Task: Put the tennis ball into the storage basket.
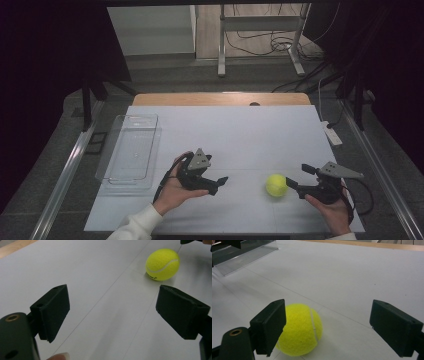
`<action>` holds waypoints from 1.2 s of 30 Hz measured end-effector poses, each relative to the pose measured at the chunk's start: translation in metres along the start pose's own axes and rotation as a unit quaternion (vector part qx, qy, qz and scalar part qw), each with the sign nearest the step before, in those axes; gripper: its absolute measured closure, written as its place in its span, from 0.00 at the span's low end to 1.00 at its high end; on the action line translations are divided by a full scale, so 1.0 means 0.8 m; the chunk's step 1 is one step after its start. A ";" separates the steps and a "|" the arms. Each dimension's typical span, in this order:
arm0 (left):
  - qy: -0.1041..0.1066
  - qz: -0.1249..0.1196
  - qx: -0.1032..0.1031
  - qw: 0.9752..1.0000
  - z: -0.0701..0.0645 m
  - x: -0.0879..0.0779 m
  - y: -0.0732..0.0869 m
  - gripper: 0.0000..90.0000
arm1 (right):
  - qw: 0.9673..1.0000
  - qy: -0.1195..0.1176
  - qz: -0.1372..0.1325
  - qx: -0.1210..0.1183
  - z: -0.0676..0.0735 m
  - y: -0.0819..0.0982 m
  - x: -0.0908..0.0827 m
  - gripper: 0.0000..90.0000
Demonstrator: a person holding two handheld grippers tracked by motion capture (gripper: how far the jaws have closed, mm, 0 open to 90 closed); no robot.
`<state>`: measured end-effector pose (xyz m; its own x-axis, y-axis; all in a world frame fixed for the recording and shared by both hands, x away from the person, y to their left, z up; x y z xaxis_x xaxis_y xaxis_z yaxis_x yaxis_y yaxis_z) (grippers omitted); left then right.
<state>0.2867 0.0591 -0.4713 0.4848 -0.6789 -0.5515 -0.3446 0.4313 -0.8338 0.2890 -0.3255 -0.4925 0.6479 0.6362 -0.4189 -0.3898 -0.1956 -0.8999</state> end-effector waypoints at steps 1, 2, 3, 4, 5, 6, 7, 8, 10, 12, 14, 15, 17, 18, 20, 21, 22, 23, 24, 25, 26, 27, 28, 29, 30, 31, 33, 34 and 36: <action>0.000 0.000 0.001 1.000 0.000 0.001 0.000 0.14 | 1.000 0.000 0.000 0.000 0.000 0.000 0.000 0.15; 0.001 0.000 0.000 1.000 -0.001 0.002 -0.001 0.14 | 1.000 0.000 0.000 0.000 0.000 0.000 0.000 0.15; 0.001 0.001 0.001 1.000 -0.001 0.003 -0.002 0.14 | 1.000 0.000 0.000 0.000 0.000 0.000 0.000 0.15; 0.002 0.001 0.001 1.000 -0.002 0.004 -0.002 0.14 | 1.000 0.000 0.000 0.000 0.000 0.000 0.000 0.15; 0.003 0.001 0.001 1.000 -0.002 0.005 -0.002 0.14 | 1.000 0.000 0.000 0.000 0.000 0.000 0.000 0.15; 0.003 0.002 0.002 1.000 -0.003 0.005 -0.003 0.14 | 1.000 0.000 0.000 0.000 0.000 0.000 0.000 0.15; 0.003 0.002 0.003 1.000 -0.003 0.006 -0.003 0.14 | 1.000 0.000 0.000 -0.001 0.000 0.000 0.000 0.15; 0.005 0.002 0.003 1.000 -0.004 0.006 -0.004 0.14 | 1.000 0.000 0.000 0.000 0.000 0.000 0.000 0.15; 0.006 0.003 0.006 1.000 -0.004 0.008 -0.004 0.14 | 1.000 0.001 0.000 0.000 0.000 0.000 0.001 0.15; 0.007 0.004 0.005 1.000 -0.004 0.010 -0.004 0.14 | 1.000 0.001 0.001 0.000 0.000 0.001 0.001 0.15; 0.008 0.004 0.004 1.000 -0.004 0.012 -0.005 0.14 | 1.000 0.001 0.001 0.000 0.000 0.001 0.001 0.15; 0.008 0.005 0.005 1.000 -0.005 0.013 -0.006 0.14 | 1.000 0.001 0.001 0.000 0.000 0.001 0.000 0.15; 0.011 0.005 0.007 1.000 -0.007 0.015 -0.007 0.14 | 1.000 0.001 0.001 0.001 -0.001 0.001 0.000 0.15; 0.012 0.004 0.009 1.000 -0.008 0.016 -0.009 0.14 | 1.000 0.001 0.001 0.001 -0.001 0.001 0.000 0.15; 0.014 0.005 0.010 1.000 -0.010 0.018 -0.010 0.14 | 1.000 0.000 0.000 0.000 0.000 0.001 0.000 0.15; 0.015 0.004 0.011 1.000 -0.011 0.019 -0.011 0.14 | 1.000 0.000 0.000 0.000 0.000 0.001 0.000 0.15; 0.015 0.004 0.011 1.000 -0.012 0.020 -0.012 0.14 | 1.000 0.000 0.000 0.000 -0.001 0.001 0.000 0.15; 0.017 0.004 0.012 1.000 -0.012 0.021 -0.013 0.14 | 1.000 0.000 0.000 0.000 -0.001 0.001 0.000 0.15; 0.017 0.004 0.012 1.000 -0.013 0.022 -0.014 0.14 | 1.000 0.001 0.000 0.000 -0.001 0.001 -0.001 0.15; 0.018 0.004 0.013 1.000 -0.014 0.023 -0.015 0.14 | 1.000 0.001 0.000 0.000 -0.001 0.001 -0.001 0.15; 0.019 0.004 0.013 1.000 -0.014 0.024 -0.015 0.14 | 1.000 0.001 0.000 0.000 0.000 0.001 -0.001 0.15; 0.020 0.004 0.014 1.000 -0.015 0.025 -0.016 0.14 | 1.000 0.001 0.000 -0.001 0.000 0.001 -0.001 0.15; 0.021 0.004 0.014 1.000 -0.016 0.026 -0.017 0.14 | 1.000 0.001 0.000 0.000 0.000 0.001 -0.001 0.15; 0.021 0.003 0.015 1.000 -0.016 0.027 -0.018 0.14 | 1.000 0.001 -0.001 0.000 -0.001 0.001 -0.001 0.15; 0.022 0.003 0.016 1.000 -0.017 0.027 -0.018 0.14 | 1.000 0.001 -0.001 0.000 -0.001 0.001 -0.001 0.15; 0.023 0.004 0.017 1.000 -0.017 0.028 -0.019 0.14 | 1.000 0.001 -0.001 0.000 -0.001 0.001 -0.001 0.15; 0.023 0.003 0.017 1.000 -0.017 0.029 -0.020 0.14 | 1.000 0.001 -0.002 0.001 -0.001 0.001 -0.001 0.15; 0.025 0.004 0.017 1.000 -0.018 0.031 -0.020 0.14 | 1.000 0.001 -0.002 0.001 -0.001 0.001 -0.001 0.15; 0.026 0.004 0.018 0.999 -0.018 0.033 -0.021 0.14 | 1.000 0.001 -0.001 0.000 -0.001 0.001 -0.001 0.15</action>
<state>0.2934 0.0253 -0.4711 0.4400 -0.7046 -0.5568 -0.3183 0.4574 -0.8304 0.2887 -0.3268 -0.4929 0.6508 0.6348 -0.4165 -0.3884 -0.1931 -0.9011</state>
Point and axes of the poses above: each handheld gripper's, and its own axes: x roughly forward along the jaws, y roughly out of its underside, z roughly to its left, the point moved 1 cm from there along x, roughly forward along the jaws, and after that the axes turned 2 degrees about -z, right-handed, at the moved point
